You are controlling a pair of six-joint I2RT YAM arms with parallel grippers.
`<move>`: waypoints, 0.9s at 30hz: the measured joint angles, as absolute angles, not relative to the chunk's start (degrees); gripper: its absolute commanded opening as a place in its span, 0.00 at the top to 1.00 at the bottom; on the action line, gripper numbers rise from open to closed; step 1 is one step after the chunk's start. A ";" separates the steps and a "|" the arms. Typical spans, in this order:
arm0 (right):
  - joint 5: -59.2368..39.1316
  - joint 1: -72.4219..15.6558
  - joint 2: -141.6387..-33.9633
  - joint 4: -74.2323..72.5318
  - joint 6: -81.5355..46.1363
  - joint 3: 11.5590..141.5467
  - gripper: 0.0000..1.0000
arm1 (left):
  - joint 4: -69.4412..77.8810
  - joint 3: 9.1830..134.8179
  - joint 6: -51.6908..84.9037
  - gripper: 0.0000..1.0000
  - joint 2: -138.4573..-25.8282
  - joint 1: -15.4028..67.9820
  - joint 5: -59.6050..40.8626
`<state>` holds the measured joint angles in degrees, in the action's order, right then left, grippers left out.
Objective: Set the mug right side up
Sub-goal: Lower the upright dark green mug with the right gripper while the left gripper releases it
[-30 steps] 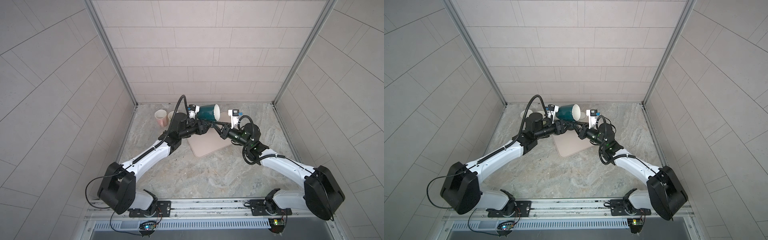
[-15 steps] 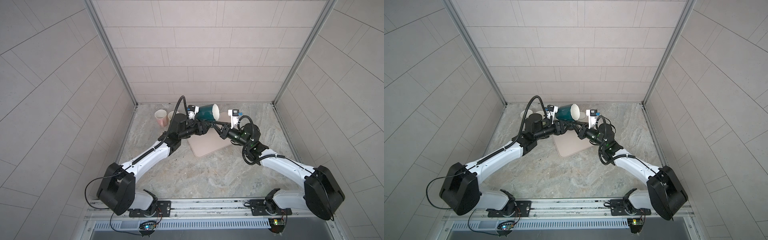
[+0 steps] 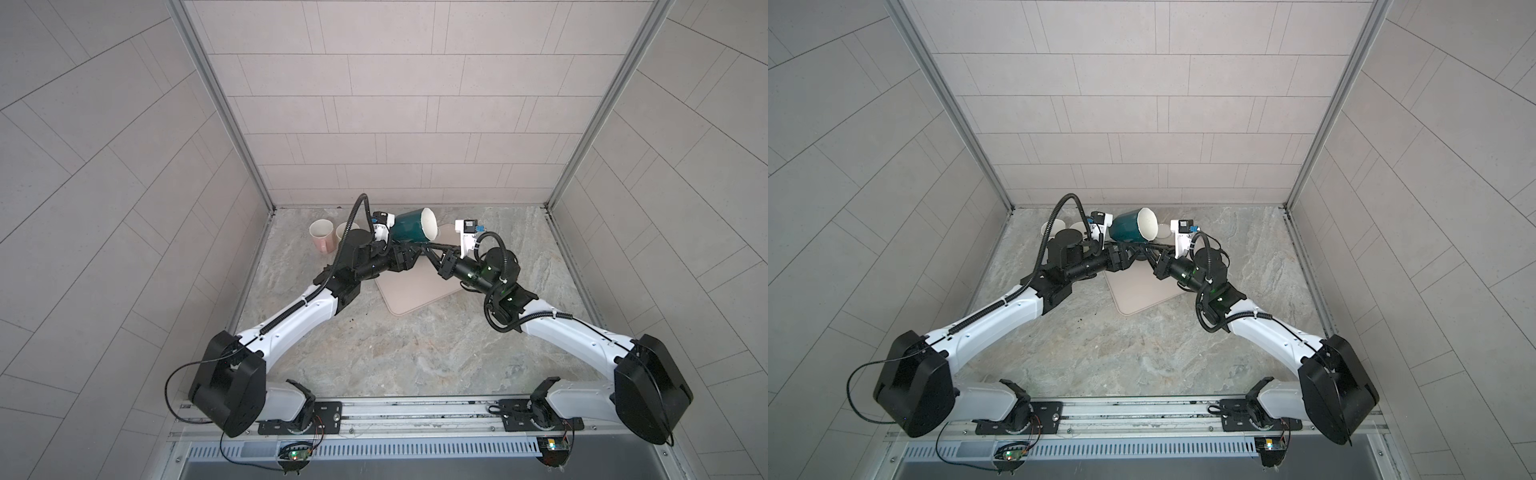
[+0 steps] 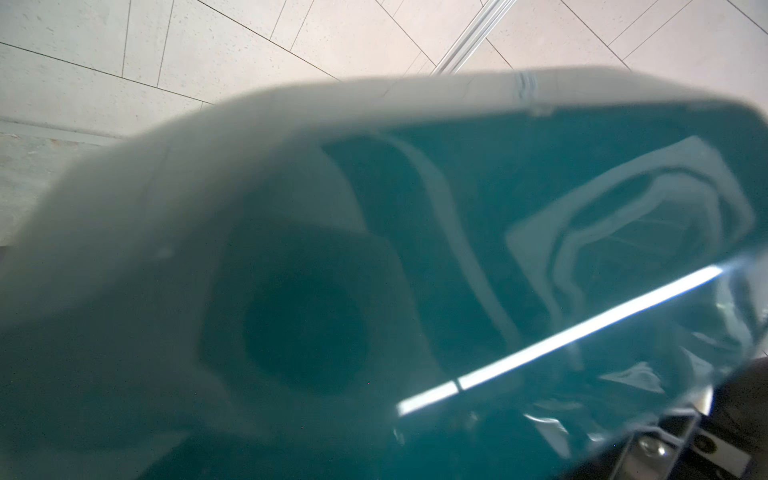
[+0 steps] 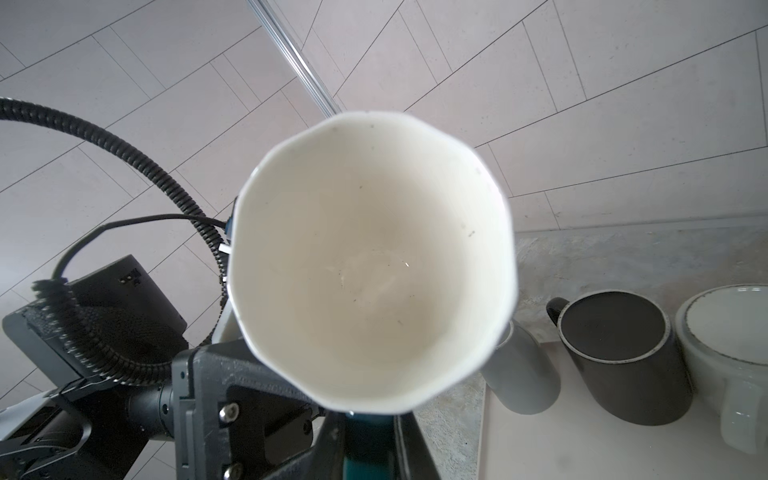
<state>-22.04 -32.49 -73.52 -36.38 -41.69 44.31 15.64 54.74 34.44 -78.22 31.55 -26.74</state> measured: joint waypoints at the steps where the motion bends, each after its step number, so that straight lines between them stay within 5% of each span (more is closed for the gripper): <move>1: -21.58 -32.75 -73.52 -35.88 -41.28 44.51 1.00 | 15.22 54.85 34.39 0.21 -78.22 31.53 -26.52; 27: -7.22 -32.32 -74.30 -21.61 -37.45 46.59 1.00 | 9.65 60.29 31.62 0.18 -89.89 32.34 -25.06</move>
